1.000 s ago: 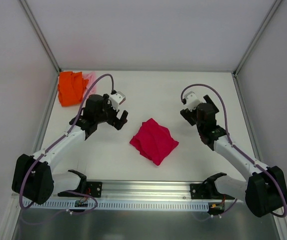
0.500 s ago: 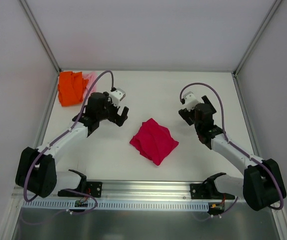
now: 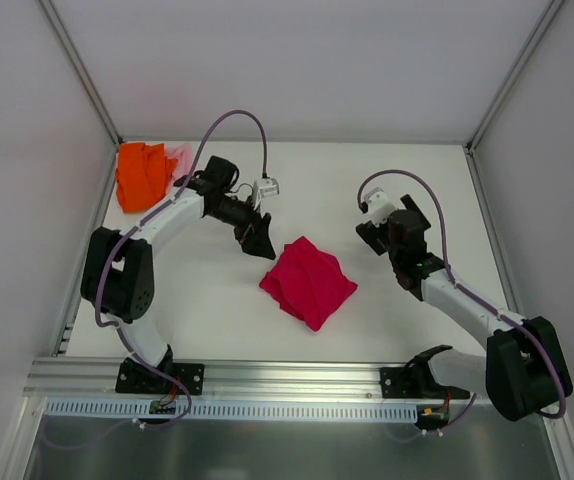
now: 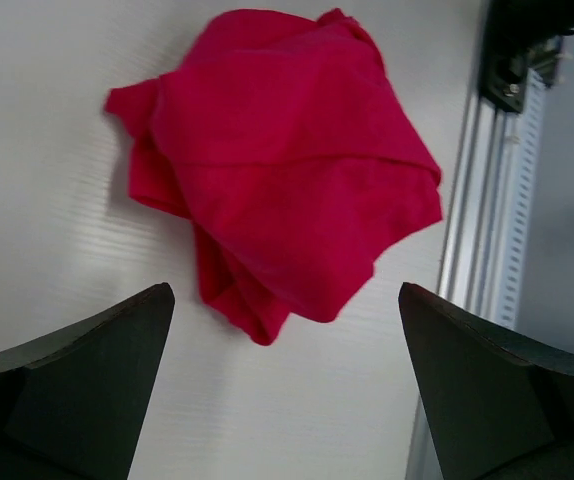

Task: Fold and stack the t-shirts
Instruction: Put the neatly folded tshirt into the corner of the board with the left arm

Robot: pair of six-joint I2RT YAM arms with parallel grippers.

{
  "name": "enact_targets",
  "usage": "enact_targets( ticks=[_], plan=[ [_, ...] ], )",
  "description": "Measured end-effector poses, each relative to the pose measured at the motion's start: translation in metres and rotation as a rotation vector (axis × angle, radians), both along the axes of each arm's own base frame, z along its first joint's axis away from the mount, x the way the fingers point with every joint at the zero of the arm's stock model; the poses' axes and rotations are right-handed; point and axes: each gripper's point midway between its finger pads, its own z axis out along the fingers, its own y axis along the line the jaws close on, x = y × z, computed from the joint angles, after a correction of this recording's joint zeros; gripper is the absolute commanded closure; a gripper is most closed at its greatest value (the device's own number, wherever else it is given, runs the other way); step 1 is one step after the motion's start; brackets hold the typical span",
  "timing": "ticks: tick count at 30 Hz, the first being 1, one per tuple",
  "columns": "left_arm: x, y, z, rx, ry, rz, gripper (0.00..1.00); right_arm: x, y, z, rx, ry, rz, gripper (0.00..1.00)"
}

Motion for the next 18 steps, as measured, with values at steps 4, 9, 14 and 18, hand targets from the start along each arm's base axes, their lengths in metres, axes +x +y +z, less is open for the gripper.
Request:
enact_targets(
  ticks=[4,9,14,18],
  plan=[
    [-0.034,0.001,0.002,-0.028,0.139,-0.153,0.01,0.001,0.0,-0.005,-0.009,0.014,0.001,0.0],
    [-0.047,-0.001,0.0,-0.081,0.246,-0.287,0.01,0.001,0.0,-0.013,-0.023,0.034,0.003,0.0],
    [-0.061,0.003,-0.018,-0.064,0.373,-0.259,0.01,0.001,0.001,-0.013,-0.023,0.034,0.007,0.0],
    [-0.06,0.004,-0.034,-0.022,0.397,-0.192,0.01,0.001,0.002,-0.011,-0.018,0.03,0.013,0.0]
  ],
)
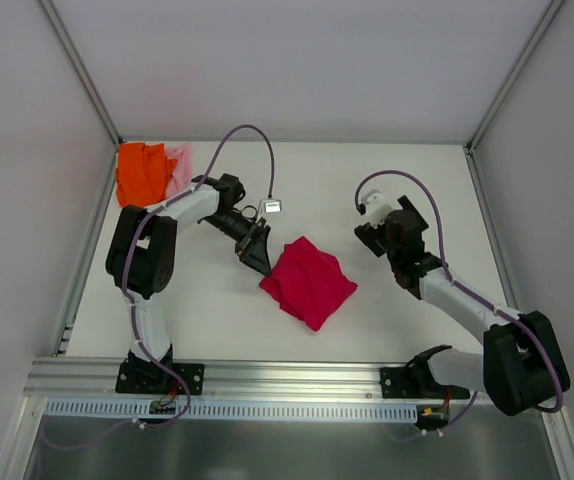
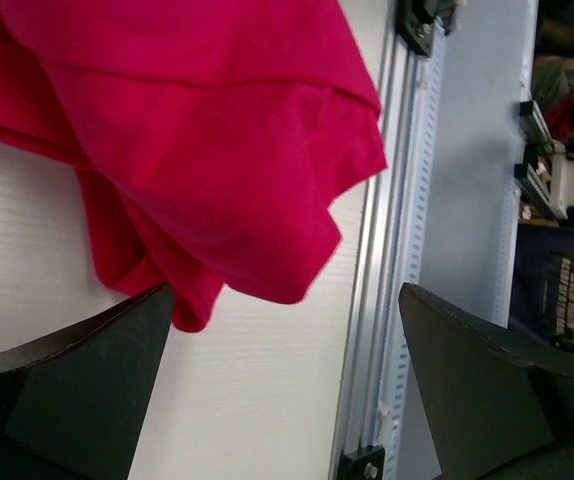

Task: Fold and stack the t-shirts
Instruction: Put the neatly folded tshirt into the corner of the board with the left arm

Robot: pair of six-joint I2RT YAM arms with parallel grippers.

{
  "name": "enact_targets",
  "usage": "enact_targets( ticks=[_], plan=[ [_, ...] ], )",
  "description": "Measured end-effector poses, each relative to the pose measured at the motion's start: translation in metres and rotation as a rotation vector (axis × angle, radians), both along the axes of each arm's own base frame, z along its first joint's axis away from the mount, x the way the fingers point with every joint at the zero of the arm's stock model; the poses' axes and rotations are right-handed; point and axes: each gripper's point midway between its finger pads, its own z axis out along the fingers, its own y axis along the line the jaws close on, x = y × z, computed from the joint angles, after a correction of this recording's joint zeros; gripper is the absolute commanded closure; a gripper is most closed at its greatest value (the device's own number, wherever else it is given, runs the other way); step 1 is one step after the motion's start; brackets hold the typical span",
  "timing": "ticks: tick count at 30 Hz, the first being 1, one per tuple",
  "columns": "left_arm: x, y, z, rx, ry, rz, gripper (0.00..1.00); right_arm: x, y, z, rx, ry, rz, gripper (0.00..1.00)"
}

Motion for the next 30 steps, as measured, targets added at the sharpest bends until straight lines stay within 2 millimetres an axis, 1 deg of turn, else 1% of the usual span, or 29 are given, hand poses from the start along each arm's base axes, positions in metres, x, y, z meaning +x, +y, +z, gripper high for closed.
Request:
enact_targets(
  ticks=[2,5,10,13,16,19,21,27,30],
  plan=[
    [0.006,-0.002,-0.007,0.031,-0.006,0.029,0.01,0.0,0.001,0.002,0.004,-0.005,0.005,0.0],
    [0.02,-0.003,-0.019,0.079,-0.034,0.079,0.01,0.0,0.003,0.005,0.014,-0.013,0.016,0.0],
    [0.04,-0.006,-0.032,0.145,-0.067,0.148,0.01,-0.001,0.006,0.014,0.032,-0.035,0.032,0.0],
    [0.046,-0.007,-0.042,0.185,-0.056,0.166,0.01,-0.002,0.007,0.019,0.041,-0.049,0.039,0.0],
    [0.047,-0.012,-0.048,0.206,-0.032,0.158,0.01,-0.002,0.008,0.024,0.049,-0.06,0.046,0.0],
    [0.042,-0.016,-0.053,0.217,-0.012,0.141,0.01,-0.003,0.009,0.026,0.055,-0.066,0.053,0.0],
    [0.034,-0.018,-0.053,0.213,0.005,0.11,0.01,-0.003,0.009,0.027,0.056,-0.067,0.055,0.0],
    [0.007,-0.029,-0.045,0.181,0.028,0.004,0.01,-0.003,0.01,0.026,0.057,-0.066,0.058,0.0],
    [-0.004,-0.032,-0.039,0.163,0.047,-0.035,0.01,-0.003,0.01,0.026,0.057,-0.065,0.058,0.0]
  ],
)
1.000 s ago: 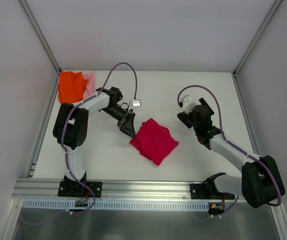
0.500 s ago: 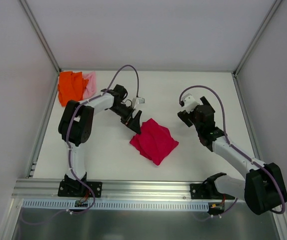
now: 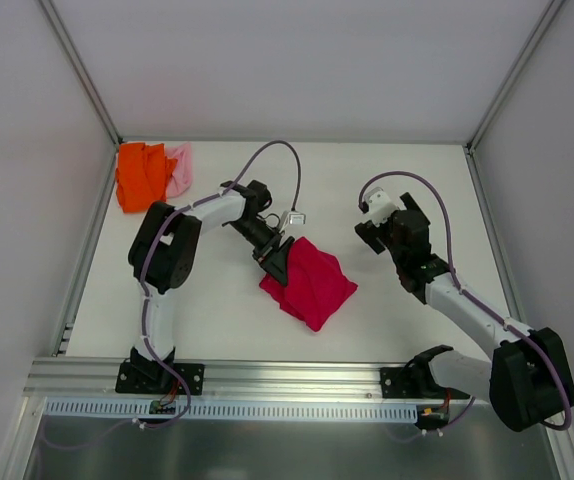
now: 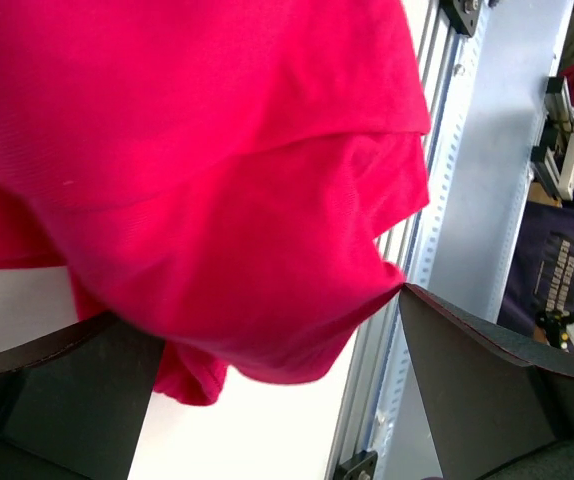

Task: Fold and stack the t-shirts
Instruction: Put the neatly folded tshirt into the corner of the board with the left arm

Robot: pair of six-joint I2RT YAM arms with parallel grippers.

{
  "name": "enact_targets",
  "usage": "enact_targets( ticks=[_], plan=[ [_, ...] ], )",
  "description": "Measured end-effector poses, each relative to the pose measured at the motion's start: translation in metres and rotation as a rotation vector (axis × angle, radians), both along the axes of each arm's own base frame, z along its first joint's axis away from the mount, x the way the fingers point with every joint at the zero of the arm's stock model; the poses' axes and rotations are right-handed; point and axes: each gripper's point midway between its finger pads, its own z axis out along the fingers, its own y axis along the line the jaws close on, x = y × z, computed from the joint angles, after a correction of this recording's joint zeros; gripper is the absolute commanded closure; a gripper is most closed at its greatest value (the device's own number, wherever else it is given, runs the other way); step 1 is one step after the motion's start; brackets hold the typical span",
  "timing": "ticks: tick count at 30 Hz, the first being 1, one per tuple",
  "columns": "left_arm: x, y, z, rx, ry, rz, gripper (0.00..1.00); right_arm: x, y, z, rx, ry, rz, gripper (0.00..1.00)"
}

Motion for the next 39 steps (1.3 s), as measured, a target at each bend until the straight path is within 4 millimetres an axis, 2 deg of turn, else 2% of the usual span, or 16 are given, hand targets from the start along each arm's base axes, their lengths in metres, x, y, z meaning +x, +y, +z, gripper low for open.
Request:
enact_targets(
  ticks=[4,10,12,13,15,16,19,20,32,35,39],
  plan=[
    [-0.002,-0.003,0.004,-0.012,0.011,-0.021,0.01,0.0,0.0,0.001,0.0,-0.001,0.0,0.0],
    [-0.003,-0.001,-0.016,0.033,0.07,-0.015,0.01,-0.002,-0.001,0.011,0.012,-0.027,0.002,0.0],
    [-0.003,-0.002,-0.018,0.047,0.095,-0.001,0.01,-0.003,0.0,0.014,0.016,-0.035,0.004,0.0],
    [-0.002,-0.003,-0.017,0.053,0.096,0.003,0.06,-0.003,-0.001,0.015,0.017,-0.039,0.005,0.0],
    [0.001,-0.004,-0.017,0.064,0.091,0.009,0.2,-0.004,-0.001,0.017,0.016,-0.045,0.006,0.0],
    [0.002,-0.004,-0.018,0.071,0.089,0.011,0.42,-0.004,-0.001,0.018,0.015,-0.047,0.007,0.0],
    [0.006,-0.005,-0.022,0.09,0.091,0.021,0.77,-0.005,-0.002,0.021,0.014,-0.055,0.009,0.0],
    [0.006,-0.004,-0.025,0.098,0.096,0.024,0.99,-0.005,-0.002,0.022,0.015,-0.057,0.009,0.0],
    [0.007,-0.003,-0.033,0.118,0.088,0.04,1.0,-0.009,-0.004,0.02,0.008,-0.055,0.011,0.0],
    [0.008,0.001,-0.025,0.118,0.025,0.049,1.0,-0.009,-0.003,0.02,0.008,-0.055,0.011,0.0],
    [0.019,0.003,-0.001,0.117,-0.101,0.071,1.0,-0.008,-0.003,0.016,0.002,-0.043,0.012,0.0]
  ],
)
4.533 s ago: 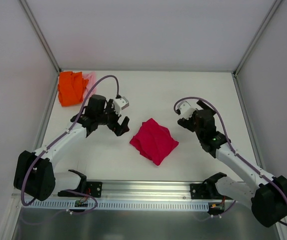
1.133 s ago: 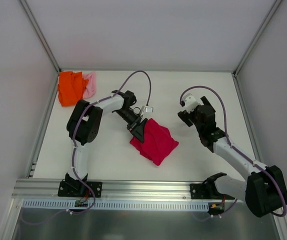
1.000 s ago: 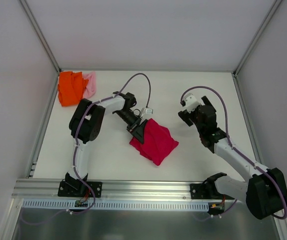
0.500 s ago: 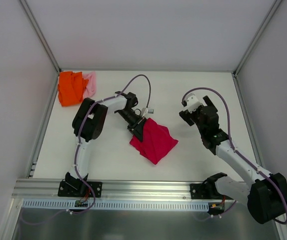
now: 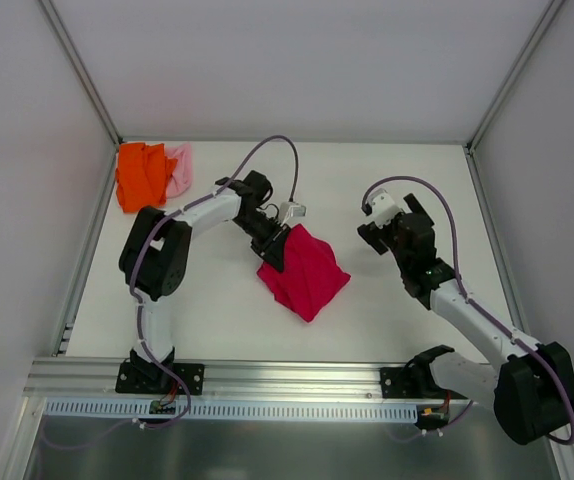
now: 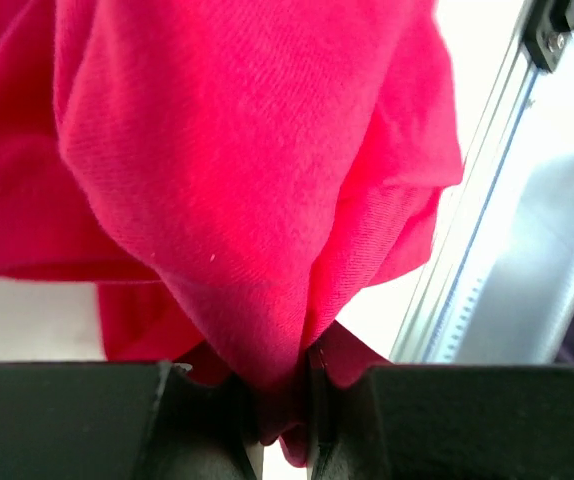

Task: Fold and stack the t-shirts
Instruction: Put the neatly folded tshirt into the corner of the board with the left arm

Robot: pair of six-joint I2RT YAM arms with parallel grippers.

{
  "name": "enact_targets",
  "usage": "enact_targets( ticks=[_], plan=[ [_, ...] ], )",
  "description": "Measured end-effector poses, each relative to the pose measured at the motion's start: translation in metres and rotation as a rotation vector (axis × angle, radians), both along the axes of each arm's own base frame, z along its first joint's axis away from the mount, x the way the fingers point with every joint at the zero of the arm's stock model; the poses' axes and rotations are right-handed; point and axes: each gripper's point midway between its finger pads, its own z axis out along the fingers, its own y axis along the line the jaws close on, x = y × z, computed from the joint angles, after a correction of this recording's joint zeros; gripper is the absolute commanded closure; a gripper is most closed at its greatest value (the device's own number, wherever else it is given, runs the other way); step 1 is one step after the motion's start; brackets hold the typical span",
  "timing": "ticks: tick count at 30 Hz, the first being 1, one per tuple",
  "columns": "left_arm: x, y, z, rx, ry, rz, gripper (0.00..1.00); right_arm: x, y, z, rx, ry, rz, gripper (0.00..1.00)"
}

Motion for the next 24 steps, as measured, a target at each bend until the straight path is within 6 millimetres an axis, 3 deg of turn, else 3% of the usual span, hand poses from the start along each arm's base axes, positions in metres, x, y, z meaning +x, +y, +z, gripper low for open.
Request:
enact_targets(
  ticks=[6,16,21,24],
  plan=[
    [0.039,0.012,0.026,0.011,-0.159,0.08,1.0,0.002,0.001,-0.015,-0.02,0.043,0.003,0.0],
    [0.114,0.075,0.018,0.156,-0.326,0.302,1.0,0.001,0.003,-0.024,-0.032,0.066,0.012,0.0],
    [0.134,0.092,0.027,0.206,-0.415,0.348,1.0,0.001,0.003,-0.03,-0.037,0.08,0.016,0.0],
    [0.142,0.098,0.042,0.229,-0.477,0.366,1.0,0.001,0.004,-0.035,-0.045,0.095,0.019,0.0]
  ],
)
